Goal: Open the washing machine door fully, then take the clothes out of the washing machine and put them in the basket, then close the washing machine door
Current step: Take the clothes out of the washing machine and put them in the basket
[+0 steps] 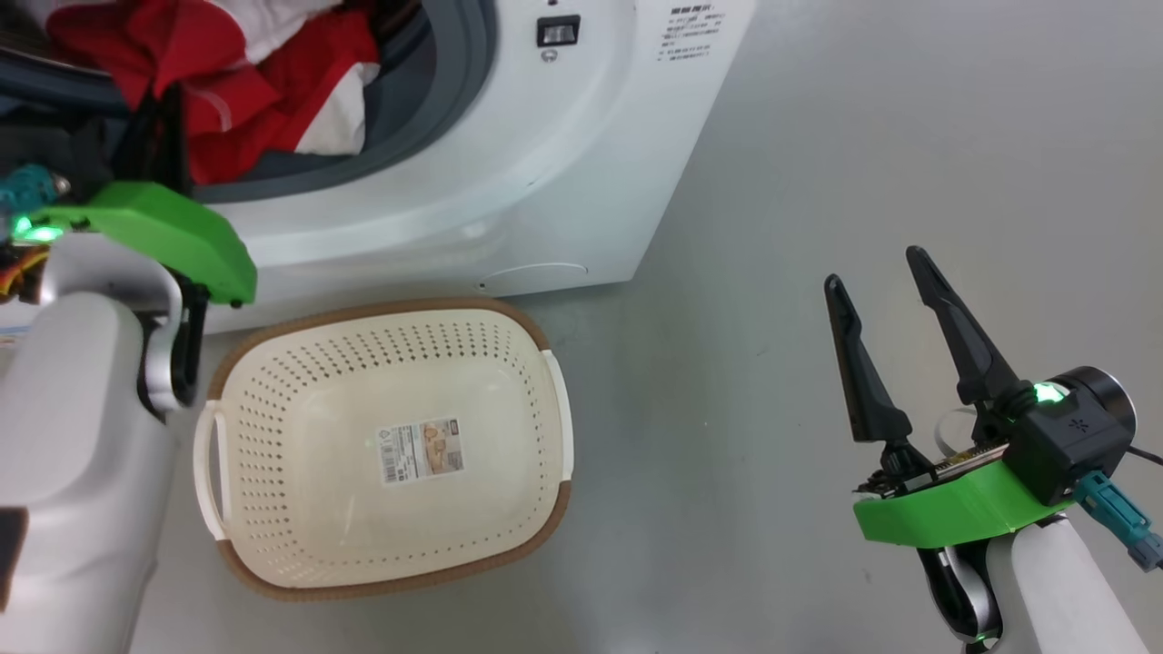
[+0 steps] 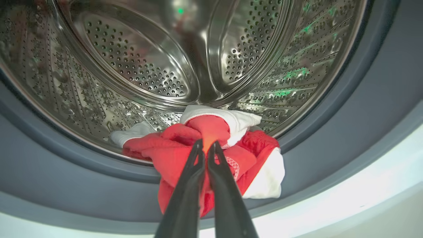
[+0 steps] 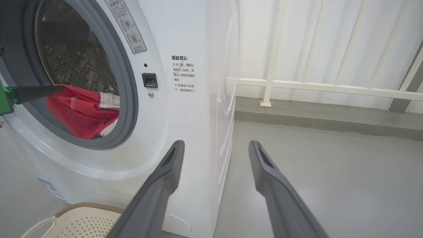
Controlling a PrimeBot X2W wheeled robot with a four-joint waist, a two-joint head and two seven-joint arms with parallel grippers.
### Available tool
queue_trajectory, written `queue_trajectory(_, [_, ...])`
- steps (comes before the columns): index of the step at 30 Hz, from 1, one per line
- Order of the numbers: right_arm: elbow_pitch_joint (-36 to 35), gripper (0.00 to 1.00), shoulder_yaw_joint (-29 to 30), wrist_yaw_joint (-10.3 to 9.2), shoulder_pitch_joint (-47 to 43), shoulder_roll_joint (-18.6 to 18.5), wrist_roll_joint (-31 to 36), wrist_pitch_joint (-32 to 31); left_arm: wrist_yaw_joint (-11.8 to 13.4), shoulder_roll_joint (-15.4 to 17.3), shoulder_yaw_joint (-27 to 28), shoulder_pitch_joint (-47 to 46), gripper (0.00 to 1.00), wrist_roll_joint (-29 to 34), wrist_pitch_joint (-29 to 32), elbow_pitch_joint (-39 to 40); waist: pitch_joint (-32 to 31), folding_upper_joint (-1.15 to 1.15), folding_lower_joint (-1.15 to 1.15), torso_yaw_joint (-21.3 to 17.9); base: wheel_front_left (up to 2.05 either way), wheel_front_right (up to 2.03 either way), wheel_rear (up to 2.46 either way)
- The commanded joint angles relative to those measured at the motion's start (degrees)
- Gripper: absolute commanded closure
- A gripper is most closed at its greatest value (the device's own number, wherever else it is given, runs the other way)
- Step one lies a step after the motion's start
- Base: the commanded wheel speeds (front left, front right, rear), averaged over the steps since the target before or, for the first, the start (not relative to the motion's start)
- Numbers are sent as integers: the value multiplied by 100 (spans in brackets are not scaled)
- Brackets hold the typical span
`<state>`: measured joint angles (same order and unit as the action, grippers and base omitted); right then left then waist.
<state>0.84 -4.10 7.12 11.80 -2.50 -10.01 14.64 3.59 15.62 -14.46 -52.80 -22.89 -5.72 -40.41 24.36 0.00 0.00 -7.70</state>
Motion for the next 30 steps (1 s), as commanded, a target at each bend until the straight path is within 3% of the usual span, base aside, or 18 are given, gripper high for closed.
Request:
queue_trajectory(1, [-121,0,-72,36,-130,-38,46,36,51,280,148,86,100,-41,-40,252,-73,0,0,31,0,0,0])
queue_trajectory(12, [-103,0,36,36,-316,-38,29,36,458,391,172,1273,100,-103,195,2239,-536,0,0,132,0,0,0])
queue_trajectory(21, [-132,0,101,36,-476,-38,58,36,901,553,159,2195,100,-58,738,4064,-823,0,0,226,0,0,0])
queue_trajectory(30, [-136,0,107,36,-538,-38,69,36,1260,612,20,2831,100,90,1159,5376,-971,0,0,308,0,0,0])
